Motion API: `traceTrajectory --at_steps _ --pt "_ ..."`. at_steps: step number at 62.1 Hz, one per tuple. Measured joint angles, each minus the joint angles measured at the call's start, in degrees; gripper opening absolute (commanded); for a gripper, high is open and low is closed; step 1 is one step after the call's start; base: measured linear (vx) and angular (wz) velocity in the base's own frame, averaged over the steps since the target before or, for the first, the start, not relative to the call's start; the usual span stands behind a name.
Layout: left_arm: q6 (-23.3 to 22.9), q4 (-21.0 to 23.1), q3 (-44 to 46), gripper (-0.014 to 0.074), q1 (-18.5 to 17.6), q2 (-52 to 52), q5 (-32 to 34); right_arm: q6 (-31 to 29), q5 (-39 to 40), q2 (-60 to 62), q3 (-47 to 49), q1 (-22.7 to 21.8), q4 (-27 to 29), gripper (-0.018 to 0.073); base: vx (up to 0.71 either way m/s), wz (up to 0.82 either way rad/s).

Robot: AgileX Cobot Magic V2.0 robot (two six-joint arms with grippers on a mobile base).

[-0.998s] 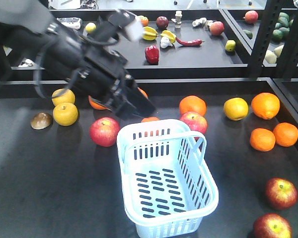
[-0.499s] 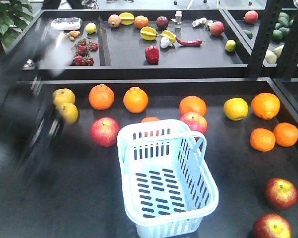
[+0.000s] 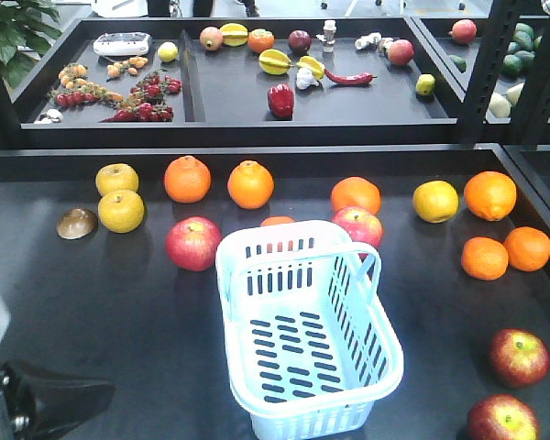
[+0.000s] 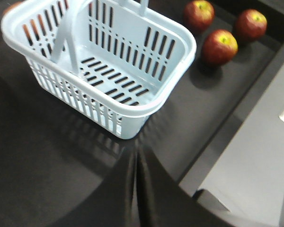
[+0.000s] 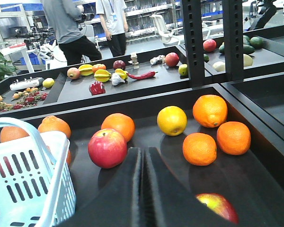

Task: Pick three apples into basket with both arms
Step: 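Open the left gripper, release the basket handle and withdraw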

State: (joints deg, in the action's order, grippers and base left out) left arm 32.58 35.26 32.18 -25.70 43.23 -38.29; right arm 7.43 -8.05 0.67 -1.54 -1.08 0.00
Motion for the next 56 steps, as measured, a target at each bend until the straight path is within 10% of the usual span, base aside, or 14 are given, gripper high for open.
traceTrajectory --at_steps 56 --pt "-0.11 -2.79 -6.02 -0.0006 0.0 -2.19 8.51 0.44 0.9 0.0 0.0 0.0 1.42 -0.0005 0.0 0.0"
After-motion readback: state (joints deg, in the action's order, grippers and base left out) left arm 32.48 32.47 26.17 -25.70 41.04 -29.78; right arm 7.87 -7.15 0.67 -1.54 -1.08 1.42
